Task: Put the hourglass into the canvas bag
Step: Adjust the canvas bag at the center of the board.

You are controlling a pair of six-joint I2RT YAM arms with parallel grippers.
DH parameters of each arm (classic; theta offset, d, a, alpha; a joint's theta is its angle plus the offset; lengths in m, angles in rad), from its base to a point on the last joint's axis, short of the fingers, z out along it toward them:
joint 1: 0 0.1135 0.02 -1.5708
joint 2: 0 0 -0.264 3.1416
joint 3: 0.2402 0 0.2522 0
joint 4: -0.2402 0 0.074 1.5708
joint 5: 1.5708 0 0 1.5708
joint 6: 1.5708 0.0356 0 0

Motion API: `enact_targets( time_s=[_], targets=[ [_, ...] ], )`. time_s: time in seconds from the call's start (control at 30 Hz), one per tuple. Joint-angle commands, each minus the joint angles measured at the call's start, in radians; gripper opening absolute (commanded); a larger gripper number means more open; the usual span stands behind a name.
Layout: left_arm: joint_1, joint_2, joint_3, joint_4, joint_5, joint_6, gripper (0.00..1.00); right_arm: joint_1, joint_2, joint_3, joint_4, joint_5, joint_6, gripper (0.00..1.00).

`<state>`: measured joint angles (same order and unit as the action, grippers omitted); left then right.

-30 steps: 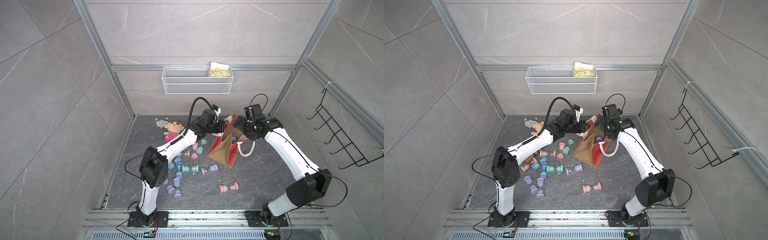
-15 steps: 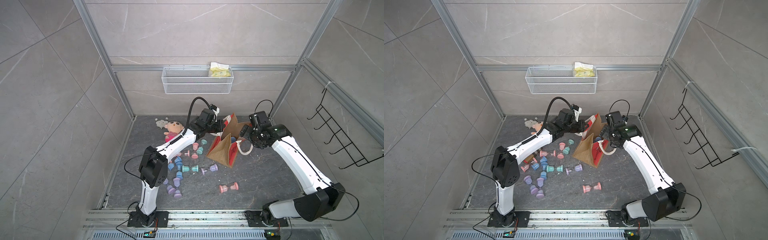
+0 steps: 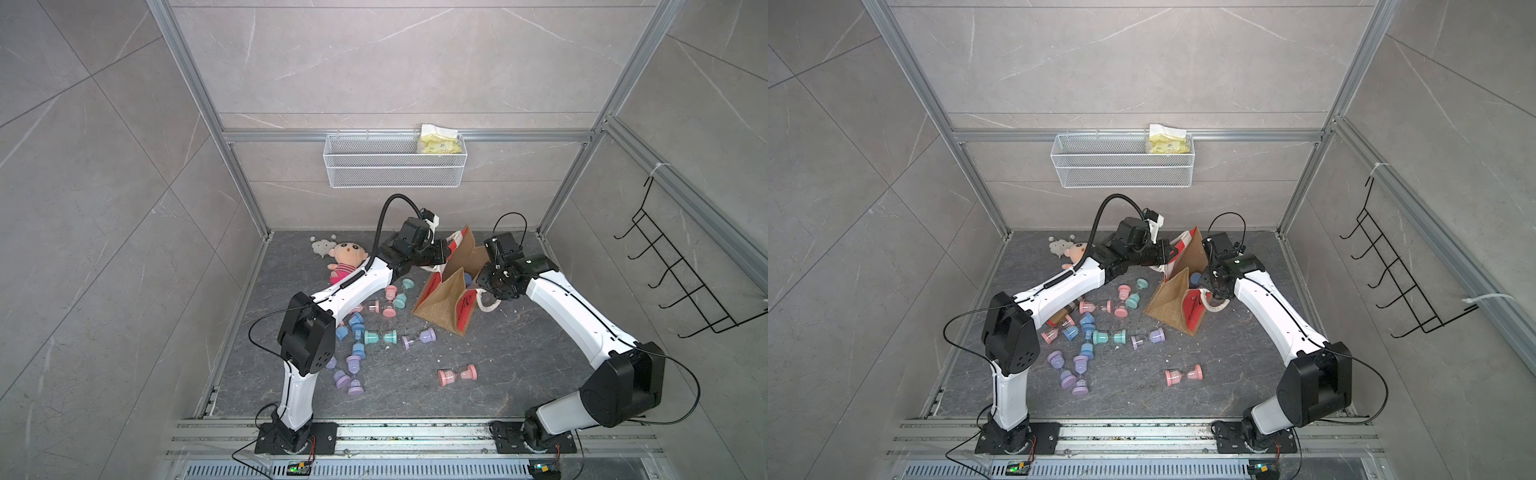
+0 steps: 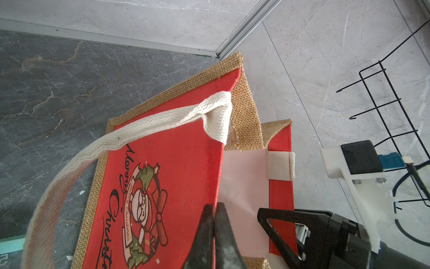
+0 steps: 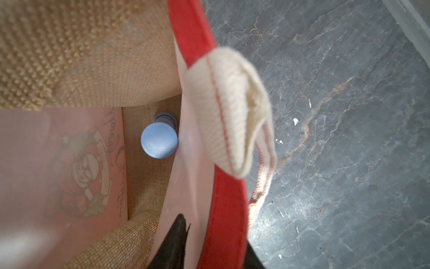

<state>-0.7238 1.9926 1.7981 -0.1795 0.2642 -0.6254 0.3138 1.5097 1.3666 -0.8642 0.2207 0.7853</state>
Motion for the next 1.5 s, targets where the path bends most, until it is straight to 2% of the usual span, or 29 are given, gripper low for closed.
enact_targets(
  time_s=[0.0, 0.17, 0.33, 0.57, 0.67, 0.83, 0.93, 1.1, 1.27, 1.47],
  targets=[
    [0.006, -0.055, 0.033, 0.046, 0.015, 0.008, 0.00, -0.004, 0.020, 0.004, 0.021, 0.012, -0.006, 0.18],
    [0.013, -0.058, 0.034, 0.041, 0.010, 0.014, 0.00, -0.005, -0.001, 0.031, -0.005, 0.068, -0.036, 0.00],
    [0.036, -0.072, 0.033, 0.022, -0.004, 0.009, 0.00, -0.011, -0.030, 0.088, -0.070, 0.112, -0.080, 0.00],
    [0.075, -0.097, 0.056, -0.106, -0.079, 0.054, 0.00, -0.021, -0.036, 0.204, -0.225, 0.212, -0.155, 0.00],
    [0.075, -0.081, 0.077, -0.122, -0.070, 0.057, 0.00, -0.021, -0.021, 0.197, -0.219, 0.161, -0.169, 0.00],
    [0.070, 0.003, 0.225, -0.263, -0.080, 0.062, 0.00, -0.020, 0.012, 0.171, -0.193, 0.088, -0.169, 0.00],
    [0.056, 0.017, 0.239, -0.268, -0.092, 0.069, 0.00, -0.021, 0.015, 0.141, -0.164, 0.053, -0.171, 0.00],
    [0.050, 0.054, 0.238, -0.271, -0.091, 0.068, 0.00, -0.021, 0.035, 0.125, -0.162, 0.066, -0.179, 0.00],
    [0.050, 0.081, 0.231, -0.250, -0.078, 0.057, 0.00, -0.021, 0.046, 0.138, -0.172, 0.065, -0.184, 0.14],
    [0.050, 0.081, 0.230, -0.253, -0.089, 0.059, 0.00, -0.012, 0.020, 0.171, -0.206, 0.050, -0.213, 0.44]
  ],
)
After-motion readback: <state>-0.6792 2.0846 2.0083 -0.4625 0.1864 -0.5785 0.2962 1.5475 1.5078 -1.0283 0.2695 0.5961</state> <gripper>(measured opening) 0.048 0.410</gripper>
